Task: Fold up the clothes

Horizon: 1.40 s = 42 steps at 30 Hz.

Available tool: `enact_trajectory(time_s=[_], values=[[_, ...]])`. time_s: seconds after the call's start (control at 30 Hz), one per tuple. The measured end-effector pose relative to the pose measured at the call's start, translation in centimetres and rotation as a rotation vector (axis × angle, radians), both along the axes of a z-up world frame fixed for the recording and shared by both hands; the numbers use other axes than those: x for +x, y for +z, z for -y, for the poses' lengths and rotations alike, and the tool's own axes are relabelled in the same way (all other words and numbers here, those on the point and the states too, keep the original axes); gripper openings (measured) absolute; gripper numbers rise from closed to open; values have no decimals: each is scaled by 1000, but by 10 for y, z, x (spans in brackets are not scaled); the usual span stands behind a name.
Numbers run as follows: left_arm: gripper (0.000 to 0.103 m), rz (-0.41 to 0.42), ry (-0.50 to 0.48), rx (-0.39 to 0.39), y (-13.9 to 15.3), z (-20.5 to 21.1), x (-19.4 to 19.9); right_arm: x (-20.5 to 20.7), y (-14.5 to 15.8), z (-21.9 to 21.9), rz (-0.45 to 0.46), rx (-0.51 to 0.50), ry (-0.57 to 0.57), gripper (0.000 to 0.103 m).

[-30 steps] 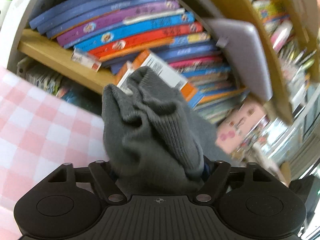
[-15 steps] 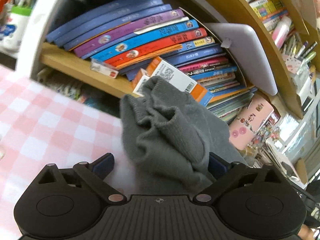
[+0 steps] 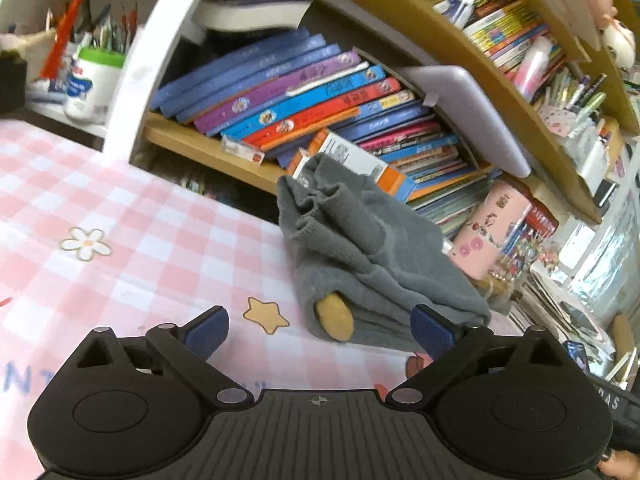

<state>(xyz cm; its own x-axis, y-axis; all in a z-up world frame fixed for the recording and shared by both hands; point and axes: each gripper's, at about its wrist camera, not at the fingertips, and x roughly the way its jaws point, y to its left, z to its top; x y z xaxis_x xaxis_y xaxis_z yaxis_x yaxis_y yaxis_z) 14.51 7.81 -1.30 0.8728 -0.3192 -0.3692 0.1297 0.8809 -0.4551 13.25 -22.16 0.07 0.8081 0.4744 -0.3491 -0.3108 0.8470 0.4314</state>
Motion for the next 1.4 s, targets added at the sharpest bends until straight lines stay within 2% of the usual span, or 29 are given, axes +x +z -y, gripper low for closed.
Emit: enact_trajectory(time_s=[0.27, 0.43, 0.57, 0.67, 0.77, 1.03, 1.4], values=[[99, 51, 24, 134, 12, 18, -42, -45, 11, -17, 76, -69, 53, 83], [99, 69, 37, 189, 15, 24, -60, -67, 18, -27, 143, -221, -62, 85], [99, 87, 54, 223, 17, 26, -73, -71, 19, -28, 164, -285, -93, 85], [99, 135, 77, 272, 20, 29, -78, -72, 19, -31, 174, -348, -125, 85], [99, 133, 48, 301, 21, 35, -78, -72, 18, -33, 181, -403, -157, 86], [101, 178, 23, 486, 19, 59, -84, -73, 16, -38, 222, -463, -138, 93], [103, 162, 49, 493, 18, 56, -83, -68, 9, -42, 191, -493, -123, 99]])
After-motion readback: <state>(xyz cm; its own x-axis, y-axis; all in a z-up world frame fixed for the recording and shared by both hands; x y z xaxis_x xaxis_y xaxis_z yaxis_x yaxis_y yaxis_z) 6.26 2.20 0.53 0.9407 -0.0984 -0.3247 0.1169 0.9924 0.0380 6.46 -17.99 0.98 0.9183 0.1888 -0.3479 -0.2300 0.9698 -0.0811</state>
